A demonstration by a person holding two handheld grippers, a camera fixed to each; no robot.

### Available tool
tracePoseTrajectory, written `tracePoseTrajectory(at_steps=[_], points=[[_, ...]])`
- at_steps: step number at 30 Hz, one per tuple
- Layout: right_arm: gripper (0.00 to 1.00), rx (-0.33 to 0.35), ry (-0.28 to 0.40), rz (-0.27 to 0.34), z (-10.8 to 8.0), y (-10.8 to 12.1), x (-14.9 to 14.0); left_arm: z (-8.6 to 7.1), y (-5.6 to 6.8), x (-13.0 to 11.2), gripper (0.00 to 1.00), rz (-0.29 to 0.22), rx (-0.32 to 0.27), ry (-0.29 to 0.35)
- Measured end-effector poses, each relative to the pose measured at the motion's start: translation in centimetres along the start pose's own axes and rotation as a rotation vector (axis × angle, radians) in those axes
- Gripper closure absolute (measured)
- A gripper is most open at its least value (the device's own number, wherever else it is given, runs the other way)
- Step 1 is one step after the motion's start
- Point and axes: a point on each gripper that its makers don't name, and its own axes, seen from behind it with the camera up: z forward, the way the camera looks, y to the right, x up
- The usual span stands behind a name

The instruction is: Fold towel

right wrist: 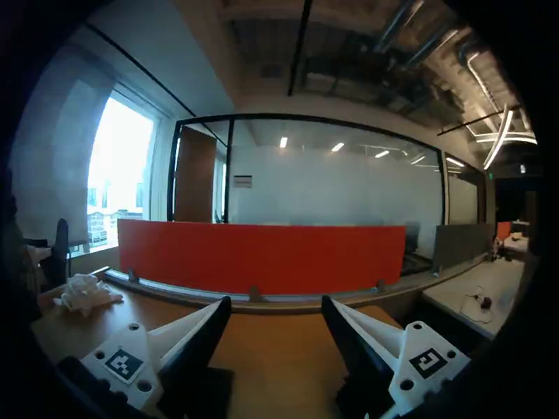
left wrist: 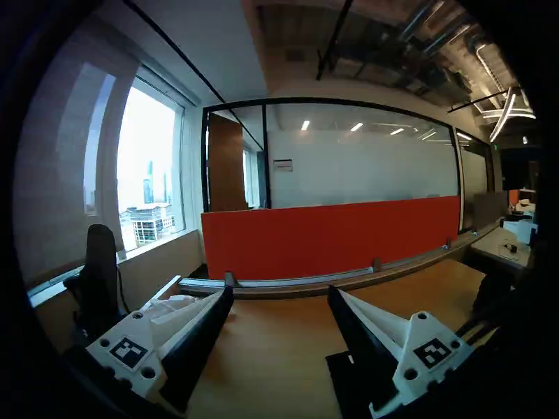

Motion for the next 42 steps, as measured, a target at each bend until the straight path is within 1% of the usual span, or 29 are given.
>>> tracePoseTrajectory(at_steps=[2,5,9,14,17,20,24,29,35,38,42], points=[[0.00,0.024,-0.005,-0.014,0.0,-0.4,0.2,0.0,0.4,-0.1,0.00,0.010,-0.024,-0.014],[0.00,0.073,-0.015,-0.031,-0.1,-1.4,0.6,-0.1,1.3,-0.4,0.00,0.025,-0.073,-0.042],[0.00,0.161,-0.039,-0.039,-0.3,-3.1,0.8,-0.4,2.9,-0.5,0.00,0.039,-0.148,-0.079],[0.00,0.221,-0.056,-0.051,-0.5,-4.1,1.0,-0.7,4.5,-0.7,0.00,0.055,-0.215,-0.102],[0.00,0.249,-0.067,-0.067,-0.5,-4.6,0.8,-0.8,5.4,-0.9,0.00,0.070,-0.250,-0.113],[0.00,0.291,-0.093,-0.090,-0.5,-5.4,0.0,-1.0,6.5,-1.2,0.00,0.088,-0.290,-0.124],[0.00,0.356,-0.135,-0.115,-0.8,-6.6,-1.0,-1.2,7.7,-2.4,0.00,0.108,-0.342,-0.153],[0.00,0.411,-0.181,-0.127,-1.2,-7.8,-2.0,-1.6,8.6,-3.9,0.00,0.126,-0.379,-0.190],[0.00,0.450,-0.220,-0.142,-1.5,-8.7,-3.3,-2.2,9.6,-5.3,0.00,0.141,-0.422,-0.215],[0.00,0.470,-0.239,-0.162,-1.9,-9.1,-4.4,-2.4,10.0,-6.2,0.00,0.153,-0.435,-0.224],[0.00,0.497,-0.269,-0.188,-2.4,-9.7,-6.4,-2.7,10.5,-7.9,0.00,0.156,-0.446,-0.247]])
